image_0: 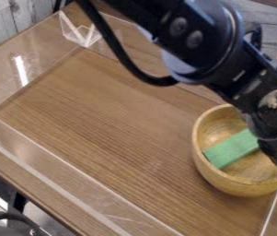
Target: Put the green block in the brown bowl
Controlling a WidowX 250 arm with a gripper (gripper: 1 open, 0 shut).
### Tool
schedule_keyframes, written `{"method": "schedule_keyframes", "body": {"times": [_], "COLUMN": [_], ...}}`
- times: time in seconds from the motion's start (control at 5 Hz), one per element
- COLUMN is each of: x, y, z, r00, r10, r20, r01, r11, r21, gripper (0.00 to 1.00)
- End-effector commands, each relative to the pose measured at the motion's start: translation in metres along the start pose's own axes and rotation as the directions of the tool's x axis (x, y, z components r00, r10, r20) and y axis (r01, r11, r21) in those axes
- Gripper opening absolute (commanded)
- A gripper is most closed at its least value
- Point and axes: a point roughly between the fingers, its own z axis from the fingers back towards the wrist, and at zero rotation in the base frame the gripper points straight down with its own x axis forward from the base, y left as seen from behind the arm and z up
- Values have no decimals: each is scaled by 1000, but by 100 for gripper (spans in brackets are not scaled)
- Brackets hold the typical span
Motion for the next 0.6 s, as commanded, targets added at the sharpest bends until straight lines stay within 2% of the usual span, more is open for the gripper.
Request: {"method": "schedule_keyframes", "body": {"times": [0.0,0.2,0.4], "x": [11,12,8], "y": [8,10,7], "z": [6,7,10], "r00": [999,998,998], "r10": [19,35,2], "r20": [43,51,56], "r01": [-20,-36,-1], "r11": [1000,999,1000], "r21": [12,20,-9], "gripper": [0,0,0]}}
